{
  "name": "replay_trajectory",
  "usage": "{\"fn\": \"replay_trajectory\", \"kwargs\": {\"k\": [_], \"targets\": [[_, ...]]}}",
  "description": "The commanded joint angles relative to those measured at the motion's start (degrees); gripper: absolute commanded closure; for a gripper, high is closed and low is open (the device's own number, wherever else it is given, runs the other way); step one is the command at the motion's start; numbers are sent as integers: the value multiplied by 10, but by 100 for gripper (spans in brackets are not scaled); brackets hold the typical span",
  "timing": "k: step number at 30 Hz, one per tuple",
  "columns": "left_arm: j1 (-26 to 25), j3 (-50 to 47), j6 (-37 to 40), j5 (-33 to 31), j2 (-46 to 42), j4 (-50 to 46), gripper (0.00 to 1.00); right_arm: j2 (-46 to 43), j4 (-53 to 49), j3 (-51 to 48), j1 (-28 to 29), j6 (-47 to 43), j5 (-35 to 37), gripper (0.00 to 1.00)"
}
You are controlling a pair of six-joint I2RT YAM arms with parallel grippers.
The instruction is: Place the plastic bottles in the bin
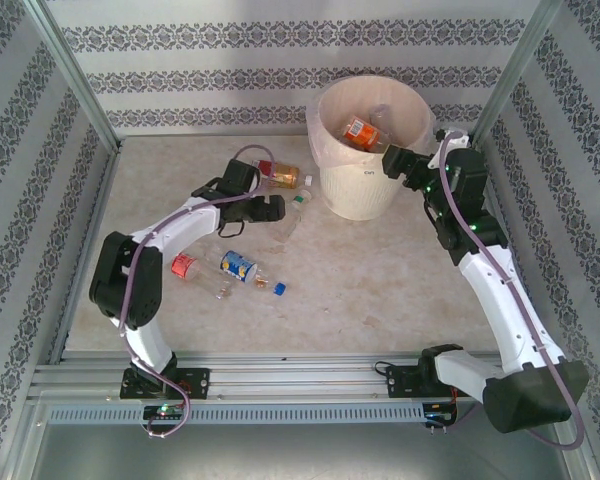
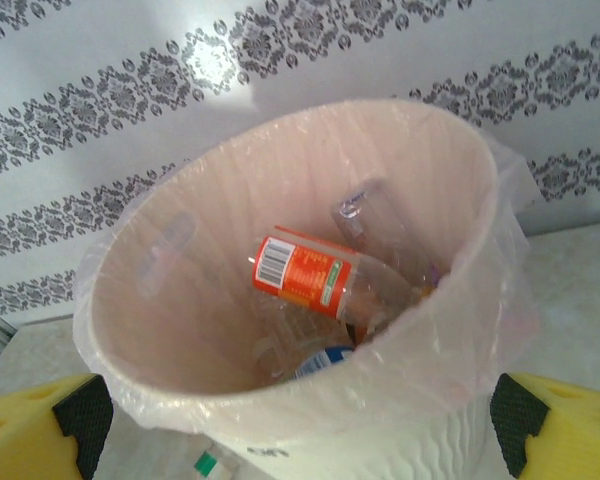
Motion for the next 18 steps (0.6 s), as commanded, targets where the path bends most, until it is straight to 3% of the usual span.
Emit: {"fn": "replay_trajectory", "kwargs": {"k": [1, 7, 14, 18], "targets": [[-22, 24, 47, -24, 30, -27, 0, -3, -12, -8, 3, 25, 2, 2], [-48, 41, 76, -64, 84, -21, 0, 13, -33, 23, 2, 19, -5, 2], [-69, 51, 108, -65, 125, 12, 0, 9, -38, 23, 3, 14, 9, 2], [-80, 66, 135, -108, 145, 14, 7, 3, -47, 28, 3, 9, 17, 2]]}}
